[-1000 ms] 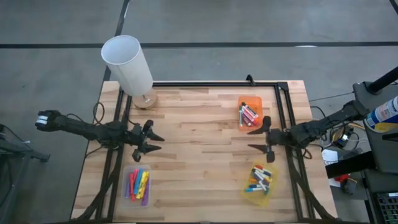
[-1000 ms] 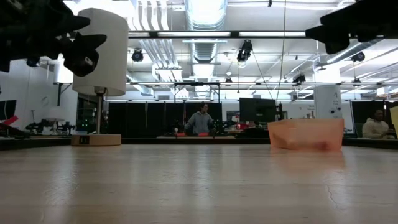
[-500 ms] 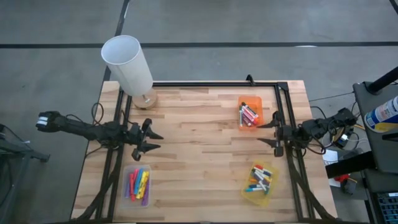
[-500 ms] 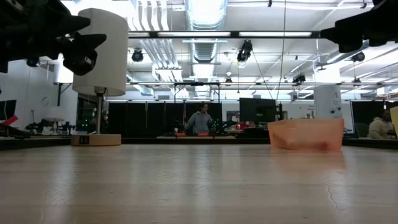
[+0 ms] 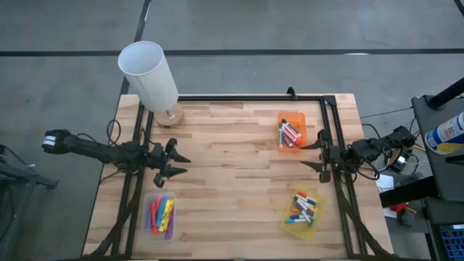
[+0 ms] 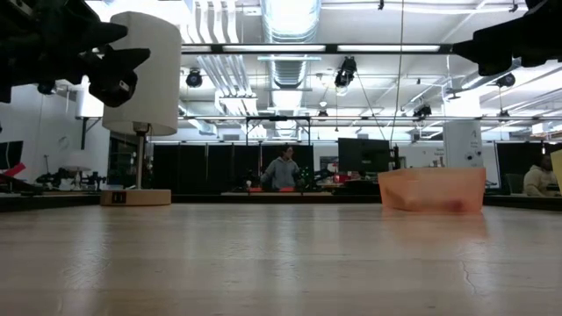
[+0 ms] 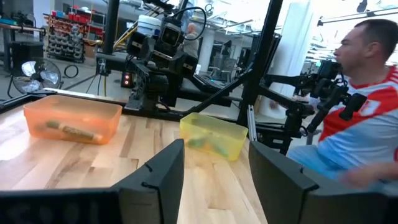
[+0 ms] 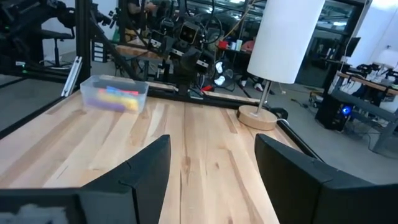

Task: Pick & Place Markers
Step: Return to Home Position

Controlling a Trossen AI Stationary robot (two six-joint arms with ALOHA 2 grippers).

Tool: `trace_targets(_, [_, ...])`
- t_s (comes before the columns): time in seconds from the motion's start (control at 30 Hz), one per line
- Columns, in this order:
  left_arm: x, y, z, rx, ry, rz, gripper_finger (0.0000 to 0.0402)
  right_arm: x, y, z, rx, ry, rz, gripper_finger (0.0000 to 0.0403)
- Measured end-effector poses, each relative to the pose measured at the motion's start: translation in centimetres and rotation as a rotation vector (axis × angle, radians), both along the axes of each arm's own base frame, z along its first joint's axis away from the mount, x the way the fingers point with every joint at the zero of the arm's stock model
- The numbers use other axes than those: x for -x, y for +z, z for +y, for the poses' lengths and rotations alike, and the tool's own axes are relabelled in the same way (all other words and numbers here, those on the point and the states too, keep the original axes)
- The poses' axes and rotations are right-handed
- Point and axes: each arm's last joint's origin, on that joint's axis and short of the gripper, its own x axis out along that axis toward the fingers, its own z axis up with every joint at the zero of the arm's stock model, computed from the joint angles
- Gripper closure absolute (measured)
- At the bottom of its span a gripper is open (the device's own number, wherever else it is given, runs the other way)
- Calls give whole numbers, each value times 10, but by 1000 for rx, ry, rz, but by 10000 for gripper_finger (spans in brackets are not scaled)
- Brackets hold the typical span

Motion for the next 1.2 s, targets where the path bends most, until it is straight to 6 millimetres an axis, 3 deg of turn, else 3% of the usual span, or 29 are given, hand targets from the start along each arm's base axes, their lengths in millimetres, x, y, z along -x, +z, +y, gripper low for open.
trace_targets(1.2, [0,0,0,0,-1,1,227,0,0,0,-1,0,0,177])
